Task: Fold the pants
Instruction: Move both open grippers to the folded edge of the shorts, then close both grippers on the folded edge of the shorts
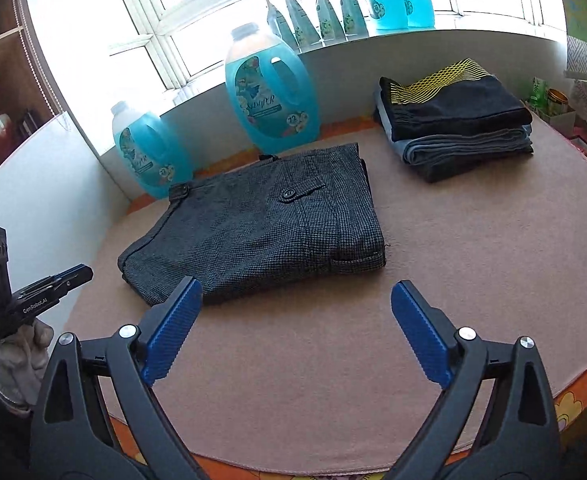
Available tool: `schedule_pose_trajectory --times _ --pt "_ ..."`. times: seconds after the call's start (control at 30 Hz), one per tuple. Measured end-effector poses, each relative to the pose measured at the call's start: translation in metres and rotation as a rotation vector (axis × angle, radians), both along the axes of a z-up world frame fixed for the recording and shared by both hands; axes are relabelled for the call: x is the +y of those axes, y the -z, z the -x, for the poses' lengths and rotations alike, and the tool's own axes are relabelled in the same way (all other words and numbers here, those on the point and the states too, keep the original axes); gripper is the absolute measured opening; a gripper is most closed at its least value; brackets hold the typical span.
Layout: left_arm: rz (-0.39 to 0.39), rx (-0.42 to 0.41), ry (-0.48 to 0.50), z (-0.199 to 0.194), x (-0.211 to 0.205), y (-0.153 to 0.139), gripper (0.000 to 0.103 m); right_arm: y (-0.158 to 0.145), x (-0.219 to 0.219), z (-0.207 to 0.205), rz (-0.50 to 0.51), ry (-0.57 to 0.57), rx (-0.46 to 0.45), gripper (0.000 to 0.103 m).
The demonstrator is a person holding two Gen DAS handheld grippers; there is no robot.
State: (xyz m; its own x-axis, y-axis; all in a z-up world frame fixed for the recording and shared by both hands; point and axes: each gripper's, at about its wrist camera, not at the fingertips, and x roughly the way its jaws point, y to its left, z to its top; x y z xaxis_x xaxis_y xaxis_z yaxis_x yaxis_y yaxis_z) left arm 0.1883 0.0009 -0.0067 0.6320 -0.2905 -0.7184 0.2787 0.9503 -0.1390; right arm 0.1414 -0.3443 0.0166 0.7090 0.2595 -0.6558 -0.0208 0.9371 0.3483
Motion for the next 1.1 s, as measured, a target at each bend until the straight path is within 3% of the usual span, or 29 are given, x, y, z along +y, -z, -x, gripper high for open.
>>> schedule_pose_trajectory --times 0.33,0.53,0.77,0.87,0.97,1.1 --pt "-0.028 0.103 0.009 -0.061 -0.007 0.054 0.025 0.054 -0.015 -0.065 -0.127 0.043 0.155 0.088" --pt "-0.064 0.166 0.020 -0.074 -0.007 0.091 0.025 0.087 -0.012 -0.088 -0.200 0.064 0.234 0.088" --pt "-0.089 0.145 0.052 -0.071 -0.006 0.086 0.025 0.099 -0.003 -0.103 -0.255 0.080 0.241 0.088" --pt "-0.046 0.109 0.064 -0.073 -0.009 0.070 0.025 0.098 -0.001 -0.110 -0.253 0.097 0.239 0.088" --pt "-0.017 0.082 0.098 -0.082 -0.023 0.057 0.025 0.099 -0.001 -0.111 -0.291 0.133 0.233 0.088" --pt "-0.038 0.080 0.142 -0.100 -0.054 0.060 0.025 0.102 -0.003 -0.110 -0.344 0.241 0.212 0.087"
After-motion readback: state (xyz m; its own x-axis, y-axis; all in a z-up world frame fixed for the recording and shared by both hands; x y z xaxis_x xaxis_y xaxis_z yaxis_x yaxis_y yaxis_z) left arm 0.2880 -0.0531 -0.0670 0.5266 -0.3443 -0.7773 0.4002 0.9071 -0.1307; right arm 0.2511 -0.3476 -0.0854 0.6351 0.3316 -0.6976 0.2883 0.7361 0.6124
